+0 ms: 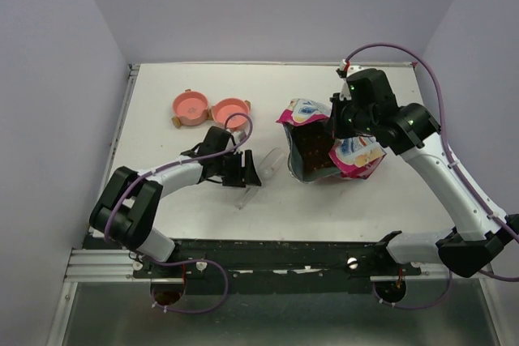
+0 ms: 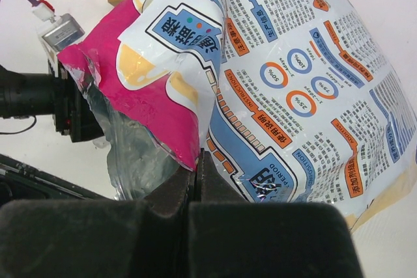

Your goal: Serve the pet food

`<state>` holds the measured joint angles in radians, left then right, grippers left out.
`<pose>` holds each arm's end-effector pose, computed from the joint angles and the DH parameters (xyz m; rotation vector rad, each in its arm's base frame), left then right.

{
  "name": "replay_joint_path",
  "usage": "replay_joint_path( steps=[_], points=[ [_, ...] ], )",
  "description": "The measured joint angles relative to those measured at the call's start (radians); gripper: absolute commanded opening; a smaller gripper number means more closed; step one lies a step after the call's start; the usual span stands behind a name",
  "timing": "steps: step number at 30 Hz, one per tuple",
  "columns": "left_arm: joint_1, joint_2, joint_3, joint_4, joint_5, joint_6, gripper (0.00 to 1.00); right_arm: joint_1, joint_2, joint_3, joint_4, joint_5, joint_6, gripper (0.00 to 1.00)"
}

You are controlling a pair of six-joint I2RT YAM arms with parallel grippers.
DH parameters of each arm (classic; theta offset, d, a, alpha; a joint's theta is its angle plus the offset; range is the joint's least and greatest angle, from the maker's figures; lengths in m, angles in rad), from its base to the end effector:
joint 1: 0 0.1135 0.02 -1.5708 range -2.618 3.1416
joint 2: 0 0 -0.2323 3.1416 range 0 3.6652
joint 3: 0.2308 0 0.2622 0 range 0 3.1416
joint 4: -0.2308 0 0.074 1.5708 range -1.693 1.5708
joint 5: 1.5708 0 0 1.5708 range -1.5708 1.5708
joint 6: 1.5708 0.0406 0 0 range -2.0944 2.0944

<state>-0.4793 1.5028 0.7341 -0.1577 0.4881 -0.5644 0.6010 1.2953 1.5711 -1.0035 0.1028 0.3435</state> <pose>0.2533 -0.1531 0.1231 0.1070 2.6482 -1.0097 0.2263 0.1501 0.3882 -0.2449 2.3089 0.3671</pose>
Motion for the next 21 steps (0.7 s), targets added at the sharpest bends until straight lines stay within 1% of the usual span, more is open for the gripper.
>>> replay_joint_path(
  steps=[3,4,5,7,8,9,11,13,17,18,20,21],
  points=[
    [-0.003,0.018,-0.011,0.03,0.041,0.008,0.67,0.0,-0.001,-0.001,0.001,-0.001,0.001,0.01],
    [-0.012,0.026,-0.011,0.044,0.045,0.011,0.63,0.0,-0.001,-0.002,0.001,-0.002,0.001,0.01],
    [-0.019,0.032,-0.011,0.053,0.045,0.013,0.58,0.0,-0.001,-0.002,0.001,-0.003,0.001,0.0],
    [-0.039,0.047,-0.011,0.066,0.044,0.015,0.47,0.0,-0.001,-0.002,0.001,-0.005,0.0,0.01],
    [-0.054,0.054,-0.011,0.069,0.035,0.013,0.38,0.0,-0.001,-0.002,0.001,-0.005,0.0,0.01],
    [-0.062,0.058,-0.011,0.069,0.026,0.012,0.33,0.0,-0.001,-0.002,0.001,-0.005,0.0,0.01],
    [-0.089,0.059,-0.014,0.075,-0.018,-0.005,0.29,0.0,-0.001,-0.002,0.001,-0.005,0.0,0.01],
    [-0.12,0.051,-0.014,0.085,-0.069,-0.011,0.23,0.0,-0.001,-0.002,0.001,-0.005,0.0,0.01],
    [-0.182,0.027,-0.016,0.084,-0.186,-0.017,0.05,0.0,-0.001,-0.002,0.001,-0.006,0.0,0.01],
    [-0.197,0.022,-0.016,0.08,-0.222,-0.018,0.05,0.0,-0.001,-0.002,0.001,-0.007,0.0,0.01],
    [-0.209,0.014,-0.011,0.067,-0.278,-0.021,0.13,0.0,-0.001,-0.002,0.001,-0.007,0.0,0.01],
    [-0.212,0.01,-0.007,0.058,-0.311,-0.021,0.15,0.0,-0.001,-0.002,0.001,-0.007,0.0,0.01]
  ],
)
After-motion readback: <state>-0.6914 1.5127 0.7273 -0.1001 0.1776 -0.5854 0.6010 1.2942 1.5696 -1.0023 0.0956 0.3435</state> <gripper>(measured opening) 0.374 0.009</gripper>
